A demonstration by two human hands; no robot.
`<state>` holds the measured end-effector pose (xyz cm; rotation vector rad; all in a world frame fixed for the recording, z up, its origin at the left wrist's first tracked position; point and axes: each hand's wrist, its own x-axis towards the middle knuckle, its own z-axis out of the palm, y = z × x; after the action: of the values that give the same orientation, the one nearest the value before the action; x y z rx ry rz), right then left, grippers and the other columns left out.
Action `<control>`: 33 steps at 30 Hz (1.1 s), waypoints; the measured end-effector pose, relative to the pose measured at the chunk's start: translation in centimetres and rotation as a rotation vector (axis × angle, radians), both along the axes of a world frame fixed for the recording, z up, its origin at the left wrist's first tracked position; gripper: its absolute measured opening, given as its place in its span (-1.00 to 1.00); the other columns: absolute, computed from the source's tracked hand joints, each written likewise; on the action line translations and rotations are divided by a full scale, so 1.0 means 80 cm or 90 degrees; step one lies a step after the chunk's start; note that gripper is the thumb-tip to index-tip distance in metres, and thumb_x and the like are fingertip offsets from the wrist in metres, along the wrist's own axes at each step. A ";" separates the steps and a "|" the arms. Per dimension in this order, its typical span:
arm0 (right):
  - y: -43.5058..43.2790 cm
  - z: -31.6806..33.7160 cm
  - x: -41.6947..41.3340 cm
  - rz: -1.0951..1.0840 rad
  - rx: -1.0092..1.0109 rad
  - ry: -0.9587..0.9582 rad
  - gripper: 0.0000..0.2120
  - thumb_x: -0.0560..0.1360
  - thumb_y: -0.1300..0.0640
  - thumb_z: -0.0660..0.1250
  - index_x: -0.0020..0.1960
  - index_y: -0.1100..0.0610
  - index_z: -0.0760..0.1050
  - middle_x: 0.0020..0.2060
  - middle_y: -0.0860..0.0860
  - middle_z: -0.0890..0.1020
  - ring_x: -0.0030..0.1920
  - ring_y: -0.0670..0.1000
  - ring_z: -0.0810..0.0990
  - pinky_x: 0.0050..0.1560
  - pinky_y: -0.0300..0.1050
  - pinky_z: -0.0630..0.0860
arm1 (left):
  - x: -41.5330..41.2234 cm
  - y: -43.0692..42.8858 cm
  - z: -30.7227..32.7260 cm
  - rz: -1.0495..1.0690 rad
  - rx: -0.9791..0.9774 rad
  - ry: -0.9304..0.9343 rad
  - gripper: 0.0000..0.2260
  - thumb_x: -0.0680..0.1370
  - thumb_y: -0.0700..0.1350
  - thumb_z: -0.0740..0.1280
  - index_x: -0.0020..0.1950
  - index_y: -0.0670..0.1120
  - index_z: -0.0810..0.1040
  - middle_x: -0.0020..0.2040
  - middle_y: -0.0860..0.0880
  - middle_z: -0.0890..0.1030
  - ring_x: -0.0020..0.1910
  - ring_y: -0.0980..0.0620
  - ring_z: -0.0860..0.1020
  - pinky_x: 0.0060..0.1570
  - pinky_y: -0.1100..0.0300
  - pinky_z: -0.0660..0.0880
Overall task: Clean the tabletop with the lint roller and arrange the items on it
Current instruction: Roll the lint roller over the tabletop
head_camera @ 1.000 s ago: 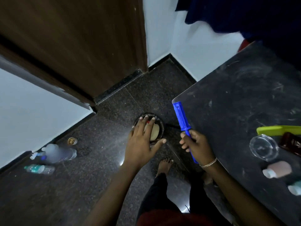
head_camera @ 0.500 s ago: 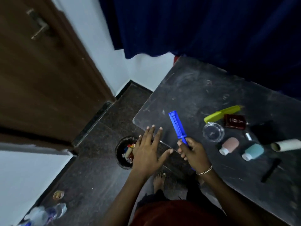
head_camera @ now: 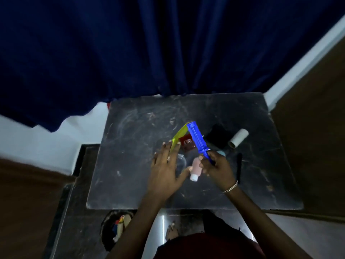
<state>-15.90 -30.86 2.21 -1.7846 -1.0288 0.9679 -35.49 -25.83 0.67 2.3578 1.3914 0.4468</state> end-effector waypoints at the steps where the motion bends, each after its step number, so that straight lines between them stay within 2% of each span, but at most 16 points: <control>1: -0.002 0.002 0.019 -0.024 0.007 -0.001 -0.92 0.56 0.27 0.36 -0.09 0.27 0.58 -0.31 0.24 0.66 -0.44 -0.02 0.58 -0.36 -0.16 0.50 | 0.023 0.008 0.000 -0.024 0.008 -0.004 -0.24 0.57 0.38 0.26 0.66 0.02 0.21 0.67 -0.07 0.24 0.62 -0.12 0.25 0.51 -0.21 0.33; 3: -0.007 0.005 0.052 -0.066 0.012 -0.018 -0.90 0.56 0.26 0.36 -0.08 0.29 0.59 -0.32 0.21 0.66 -0.41 0.00 0.60 -0.32 -0.15 0.53 | 0.066 0.021 -0.001 -0.071 0.013 -0.014 -0.26 0.58 0.41 0.20 0.65 0.03 0.22 0.64 -0.05 0.28 0.61 -0.09 0.28 0.49 -0.17 0.36; 5: -0.015 0.006 0.088 -0.113 0.017 -0.050 -0.90 0.56 0.26 0.37 -0.12 0.24 0.60 -0.36 0.09 0.65 -0.41 -0.13 0.58 -0.32 -0.28 0.49 | 0.115 0.032 -0.002 -0.119 0.012 -0.017 -0.25 0.58 0.41 0.19 0.65 0.03 0.22 0.64 -0.05 0.29 0.62 -0.09 0.28 0.47 -0.16 0.37; 6: -0.019 0.005 0.106 -0.133 0.015 -0.070 -0.90 0.56 0.24 0.38 -0.13 0.22 0.60 -0.37 0.06 0.63 -0.40 -0.13 0.57 -0.31 -0.26 0.48 | 0.139 0.036 -0.002 -0.138 0.015 -0.013 -0.25 0.58 0.40 0.20 0.66 0.02 0.21 0.64 -0.06 0.29 0.61 -0.10 0.29 0.46 -0.17 0.39; 8: -0.027 0.004 0.137 -0.165 -0.010 -0.097 -0.87 0.56 0.18 0.38 -0.14 0.19 0.60 -0.35 0.13 0.64 -0.34 0.07 0.60 -0.25 -0.04 0.51 | 0.182 0.042 -0.003 -0.167 0.027 -0.007 -0.27 0.60 0.36 0.22 0.66 0.02 0.19 0.64 -0.07 0.29 0.62 -0.10 0.28 0.46 -0.15 0.40; 9: -0.031 0.003 0.153 -0.183 -0.019 -0.100 -0.87 0.56 0.16 0.38 -0.14 0.17 0.61 -0.34 0.14 0.65 -0.31 0.11 0.62 -0.21 0.01 0.52 | 0.205 0.045 -0.003 -0.183 0.032 -0.009 -0.29 0.61 0.34 0.23 0.66 0.01 0.19 0.63 -0.07 0.31 0.61 -0.11 0.28 0.46 -0.13 0.40; 12: -0.044 -0.005 0.198 -0.238 -0.025 -0.110 -0.85 0.56 0.17 0.38 -0.19 0.05 0.58 -0.36 -0.02 0.65 -0.34 -0.11 0.60 -0.23 -0.13 0.49 | 0.270 0.052 -0.006 -0.223 0.062 -0.017 -0.34 0.61 0.28 0.25 0.61 -0.06 0.29 0.50 -0.13 0.47 0.55 -0.16 0.38 0.39 -0.14 0.44; 15: -0.051 -0.018 0.234 -0.280 -0.052 -0.083 -0.91 0.55 0.16 0.38 -0.14 0.08 0.60 -0.36 0.02 0.67 -0.35 -0.01 0.62 -0.20 -0.01 0.54 | 0.330 0.065 -0.016 -0.227 0.074 0.062 -0.40 0.59 0.25 0.30 0.49 -0.11 0.44 0.38 -0.15 0.58 0.47 -0.19 0.46 0.31 -0.15 0.46; 19: -0.054 -0.036 0.270 -0.306 -0.074 -0.026 -0.88 0.50 0.00 0.35 -0.10 0.04 0.60 -0.35 0.14 0.63 -0.36 0.08 0.56 -0.22 0.20 0.56 | 0.392 0.085 -0.040 -0.235 -0.036 0.250 -0.45 0.61 0.22 0.28 0.46 -0.12 0.44 0.45 -0.25 0.50 0.50 -0.26 0.35 0.39 -0.25 0.36; 22: -0.052 -0.048 0.287 -0.320 -0.095 0.031 -0.81 0.45 -0.07 0.33 -0.16 0.04 0.58 -0.40 0.03 0.61 -0.42 0.02 0.54 -0.29 0.08 0.53 | 0.419 0.097 -0.060 -0.212 -0.105 0.366 -0.52 0.62 0.14 0.29 0.45 -0.11 0.48 0.42 -0.21 0.53 0.55 -0.30 0.26 0.48 -0.41 0.19; 25: -0.047 -0.055 0.297 -0.325 -0.096 0.075 -0.89 0.55 0.13 0.36 -0.16 0.07 0.56 -0.44 -0.02 0.57 -0.50 -0.12 0.49 -0.40 -0.10 0.47 | 0.434 0.103 -0.073 -0.193 -0.174 0.417 -0.60 0.63 0.13 0.29 0.38 -0.06 0.57 0.37 -0.14 0.61 0.58 -0.33 0.23 0.51 -0.49 0.04; 28: -0.045 -0.051 0.304 -0.318 -0.091 0.098 -0.86 0.57 0.25 0.34 -0.13 0.06 0.55 -0.44 0.01 0.54 -0.55 -0.20 0.45 -0.49 -0.28 0.43 | 0.446 0.101 -0.076 -0.190 -0.195 0.417 -0.62 0.61 0.13 0.34 0.35 -0.02 0.58 0.35 -0.15 0.62 0.54 -0.33 0.28 0.51 -0.45 0.05; 33: -0.046 -0.045 0.313 -0.318 -0.091 0.115 -0.95 0.58 0.27 0.33 -0.01 0.19 0.57 -0.36 0.11 0.54 -0.44 -0.04 0.47 -0.49 -0.36 0.43 | 0.455 0.093 -0.080 -0.189 -0.217 0.365 -0.63 0.61 0.10 0.35 0.34 -0.06 0.57 0.28 -0.15 0.64 0.43 -0.27 0.45 0.52 -0.35 0.18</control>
<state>9.13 -34.51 -1.42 -1.9024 -0.3774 0.8778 0.94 -18.42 -5.75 2.4282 1.1689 -0.5456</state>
